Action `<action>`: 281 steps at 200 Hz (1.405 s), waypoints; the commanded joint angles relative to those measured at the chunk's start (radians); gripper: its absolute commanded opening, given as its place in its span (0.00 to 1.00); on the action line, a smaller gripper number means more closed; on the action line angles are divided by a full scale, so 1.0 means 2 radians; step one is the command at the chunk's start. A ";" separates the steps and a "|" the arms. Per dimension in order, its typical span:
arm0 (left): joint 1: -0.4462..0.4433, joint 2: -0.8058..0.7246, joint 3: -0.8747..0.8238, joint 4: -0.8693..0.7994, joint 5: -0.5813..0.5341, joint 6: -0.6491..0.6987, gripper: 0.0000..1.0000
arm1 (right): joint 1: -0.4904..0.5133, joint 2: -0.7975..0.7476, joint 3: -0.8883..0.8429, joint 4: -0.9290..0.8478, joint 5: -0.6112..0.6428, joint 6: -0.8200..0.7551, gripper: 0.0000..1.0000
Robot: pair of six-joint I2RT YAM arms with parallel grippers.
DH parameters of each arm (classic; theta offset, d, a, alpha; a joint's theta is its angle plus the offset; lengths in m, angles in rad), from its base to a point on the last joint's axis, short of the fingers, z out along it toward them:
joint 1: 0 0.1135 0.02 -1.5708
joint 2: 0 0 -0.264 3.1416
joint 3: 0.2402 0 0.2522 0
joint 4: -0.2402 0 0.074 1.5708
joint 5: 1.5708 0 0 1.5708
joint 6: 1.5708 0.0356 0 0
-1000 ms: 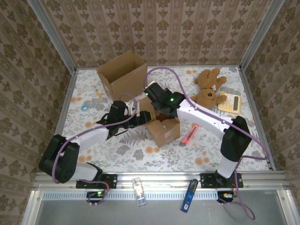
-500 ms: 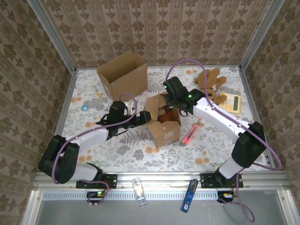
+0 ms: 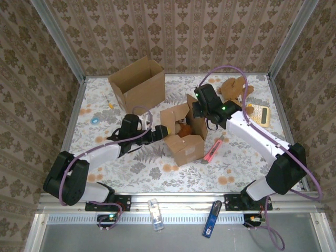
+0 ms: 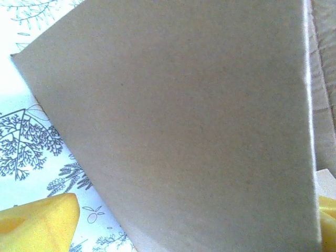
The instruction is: Unpack the express box
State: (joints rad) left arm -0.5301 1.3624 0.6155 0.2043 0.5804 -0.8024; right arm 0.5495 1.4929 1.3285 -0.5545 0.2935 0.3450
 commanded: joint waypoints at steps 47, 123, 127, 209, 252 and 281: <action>-0.029 -0.034 0.175 -0.251 -0.009 0.117 1.00 | 0.005 -0.019 -0.021 -0.045 -0.004 0.055 0.00; -0.048 -0.035 0.346 -0.463 -0.123 0.198 1.00 | 0.007 -0.104 -0.119 0.037 -0.062 0.179 0.00; -0.054 -0.032 0.356 -0.479 -0.137 0.203 1.00 | 0.008 -0.109 -0.125 0.043 -0.065 0.185 0.00; -0.206 0.073 0.524 -0.645 -0.341 0.220 1.00 | 0.040 -0.182 -0.174 0.112 -0.076 0.257 0.00; -0.259 0.153 0.579 -0.719 -0.437 0.181 1.00 | 0.056 -0.192 -0.184 0.118 -0.055 0.268 0.00; -0.279 0.179 0.576 -0.746 -0.473 0.141 1.00 | 0.056 -0.201 -0.192 0.119 -0.048 0.271 0.00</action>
State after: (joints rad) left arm -1.0622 1.6939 1.7504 -1.1629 -0.2367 -0.4362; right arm 0.6575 1.1320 0.9569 -0.3698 0.1532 0.8452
